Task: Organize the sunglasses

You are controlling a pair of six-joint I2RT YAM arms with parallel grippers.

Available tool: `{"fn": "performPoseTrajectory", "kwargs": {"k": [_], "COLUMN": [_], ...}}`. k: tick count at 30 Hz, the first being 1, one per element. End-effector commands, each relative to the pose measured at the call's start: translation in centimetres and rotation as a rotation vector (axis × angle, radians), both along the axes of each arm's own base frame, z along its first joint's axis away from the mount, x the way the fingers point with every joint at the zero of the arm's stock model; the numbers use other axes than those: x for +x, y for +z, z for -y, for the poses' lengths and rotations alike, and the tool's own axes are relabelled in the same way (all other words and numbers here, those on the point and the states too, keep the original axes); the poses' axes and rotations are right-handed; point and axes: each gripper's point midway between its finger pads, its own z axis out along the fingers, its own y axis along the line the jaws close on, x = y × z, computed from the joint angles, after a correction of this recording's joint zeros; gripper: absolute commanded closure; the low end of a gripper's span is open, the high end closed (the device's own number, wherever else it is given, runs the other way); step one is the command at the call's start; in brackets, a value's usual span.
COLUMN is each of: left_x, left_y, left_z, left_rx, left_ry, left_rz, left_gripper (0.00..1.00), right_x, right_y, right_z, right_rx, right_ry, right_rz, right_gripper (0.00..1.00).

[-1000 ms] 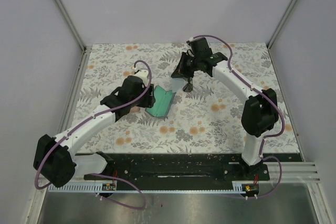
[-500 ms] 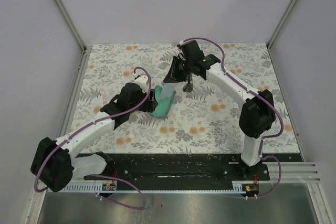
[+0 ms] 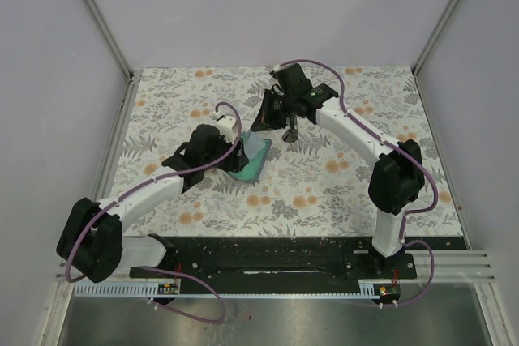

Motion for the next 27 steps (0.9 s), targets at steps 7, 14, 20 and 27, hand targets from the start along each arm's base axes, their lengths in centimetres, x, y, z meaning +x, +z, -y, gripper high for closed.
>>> {"fn": "performPoseTrajectory", "kwargs": {"k": [7, 14, 20, 27], "left_x": [2.6, 2.7, 2.5, 2.2], "left_y": [3.0, 2.8, 2.4, 1.8], "left_z": [2.6, 2.9, 2.9, 2.7], "left_rx": [-0.054, -0.048, -0.052, -0.046], "left_ry": [-0.081, -0.11, -0.106, -0.105], "left_rz": [0.073, 0.059, 0.041, 0.021], "left_gripper": [0.48, 0.65, 0.66, 0.59], "right_x": [-0.1, -0.3, -0.4, -0.3], "right_y": [2.2, 2.1, 2.4, 2.3], "right_z": [-0.6, -0.4, -0.4, -0.5], "right_rx": [0.025, 0.024, 0.026, 0.025], "right_ry": [0.021, 0.021, 0.019, 0.019], "right_rz": [0.045, 0.04, 0.045, 0.044], "right_gripper": [1.0, 1.0, 1.0, 1.0]}}
